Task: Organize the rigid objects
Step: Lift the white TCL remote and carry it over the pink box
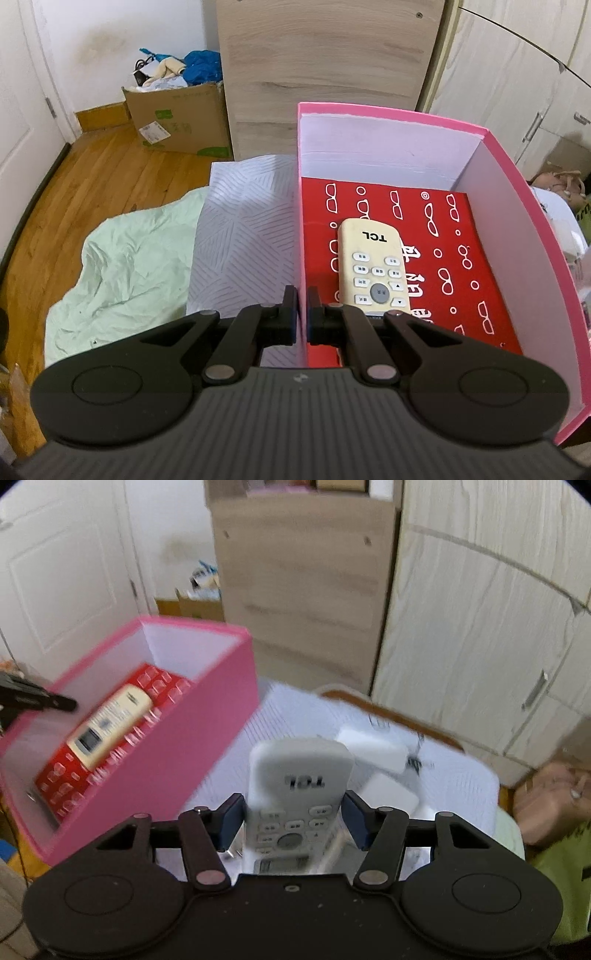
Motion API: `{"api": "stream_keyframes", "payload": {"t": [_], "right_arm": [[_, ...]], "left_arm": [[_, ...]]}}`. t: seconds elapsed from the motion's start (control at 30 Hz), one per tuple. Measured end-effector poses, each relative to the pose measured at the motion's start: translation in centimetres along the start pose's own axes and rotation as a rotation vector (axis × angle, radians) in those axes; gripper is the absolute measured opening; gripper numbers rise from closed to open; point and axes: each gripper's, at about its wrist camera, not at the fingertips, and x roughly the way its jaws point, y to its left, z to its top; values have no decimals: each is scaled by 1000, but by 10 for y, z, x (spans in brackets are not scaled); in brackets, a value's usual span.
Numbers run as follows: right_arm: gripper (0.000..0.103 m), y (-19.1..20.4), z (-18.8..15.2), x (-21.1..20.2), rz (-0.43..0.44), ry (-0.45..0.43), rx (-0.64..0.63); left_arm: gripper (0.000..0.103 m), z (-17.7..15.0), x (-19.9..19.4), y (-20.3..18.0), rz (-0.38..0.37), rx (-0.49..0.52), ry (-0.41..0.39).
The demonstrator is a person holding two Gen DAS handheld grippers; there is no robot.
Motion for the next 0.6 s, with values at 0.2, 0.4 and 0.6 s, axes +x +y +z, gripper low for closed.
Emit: {"api": "stream_keyframes", "payload": {"t": [0.2,0.4,0.6], "right_arm": [[62,15,12,-27,25,-133,-26],[61,42,25,-51,93,-267,-82],[62,79,32,-59,178,-296,-156]], "left_arm": [[4,0,-1,-2,11,-7,2],[4,0,-2,-2,13,-14,0],[4,0,-3,-3,16,3,-5]]}}
